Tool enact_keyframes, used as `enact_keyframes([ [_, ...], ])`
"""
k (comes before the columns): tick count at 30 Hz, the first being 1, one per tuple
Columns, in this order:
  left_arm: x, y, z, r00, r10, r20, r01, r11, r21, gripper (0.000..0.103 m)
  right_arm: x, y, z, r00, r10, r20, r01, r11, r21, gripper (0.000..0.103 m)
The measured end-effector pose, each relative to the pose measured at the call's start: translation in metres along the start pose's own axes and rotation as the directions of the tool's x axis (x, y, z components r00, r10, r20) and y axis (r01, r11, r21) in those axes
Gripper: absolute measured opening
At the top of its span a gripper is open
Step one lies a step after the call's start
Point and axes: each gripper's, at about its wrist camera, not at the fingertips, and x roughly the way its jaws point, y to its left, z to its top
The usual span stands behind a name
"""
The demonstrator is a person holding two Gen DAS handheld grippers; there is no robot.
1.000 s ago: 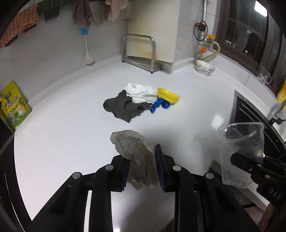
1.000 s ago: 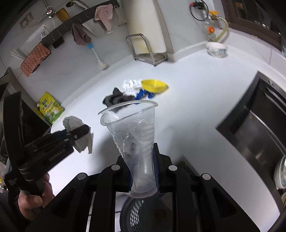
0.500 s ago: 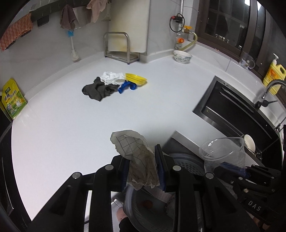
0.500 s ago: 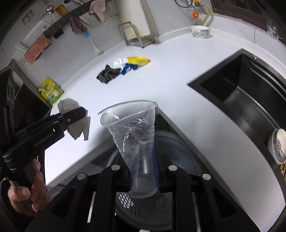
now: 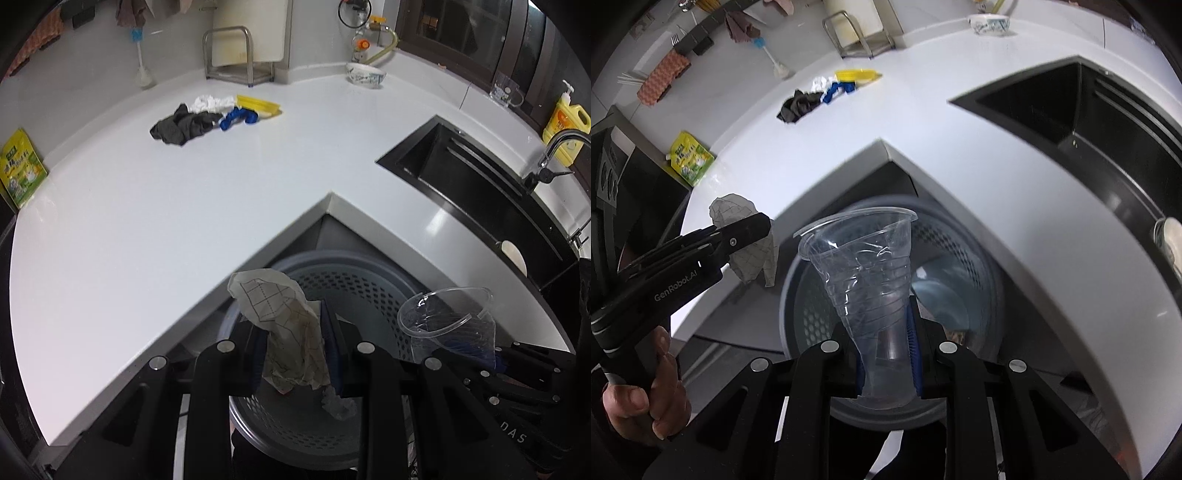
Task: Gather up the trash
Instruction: 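Carry the cup and paper towel over the bin and open both grippers, then move both grippers back over the counter toward the cloth and lid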
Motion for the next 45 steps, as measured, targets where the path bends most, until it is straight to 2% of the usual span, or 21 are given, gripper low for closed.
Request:
enact_keyframes([
  [6,0.019,-0.005,-0.016,0.998,0.02,-0.054,-0.02,1.0,0.005,0.029,0.017,-0.006,-0.013,0.999,-0.006,-0.04,0.006,1.0,0.007,0.019],
  [12,0.026,-0.002,-0.023,0.998,0.019,-0.063,-0.02,1.0,-0.006,0.033,0.027,-0.01,-0.015,0.999,0.005,-0.048,-0.004,1.0,0.018,0.02],
  [17,0.03,0.0,-0.024,0.997,0.028,-0.069,-0.03,0.999,-0.021,0.047,0.033,-0.01,-0.014,0.999,0.0,-0.049,0.001,1.0,0.01,0.022],
  [18,0.03,0.0,-0.024,0.997,0.029,-0.069,-0.031,0.999,-0.025,0.051,0.032,-0.01,-0.014,0.999,-0.001,-0.043,0.001,1.0,0.009,0.025],
  [20,0.026,0.001,-0.025,0.998,0.037,-0.058,-0.039,0.999,-0.032,0.063,0.028,-0.009,-0.013,1.0,-0.006,-0.028,0.006,1.0,0.01,0.04],
  [21,0.025,0.002,-0.025,0.998,0.039,-0.054,-0.041,0.999,-0.034,0.065,0.025,-0.01,-0.013,1.0,-0.012,-0.016,0.012,1.0,0.012,0.043],
  [36,-0.001,0.015,-0.021,0.996,0.081,-0.03,-0.083,0.995,-0.062,0.079,0.004,-0.01,-0.01,1.0,0.015,0.0,-0.015,1.0,0.022,0.044],
  [40,-0.013,0.017,-0.018,0.996,0.083,-0.014,-0.084,0.994,-0.067,0.08,-0.005,-0.007,-0.008,1.0,0.026,0.007,-0.026,1.0,0.01,0.05],
  [45,-0.025,0.02,-0.011,0.996,0.092,0.009,-0.091,0.993,-0.071,0.083,-0.014,-0.003,-0.002,0.999,0.038,0.022,-0.038,0.999,-0.009,0.05],
])
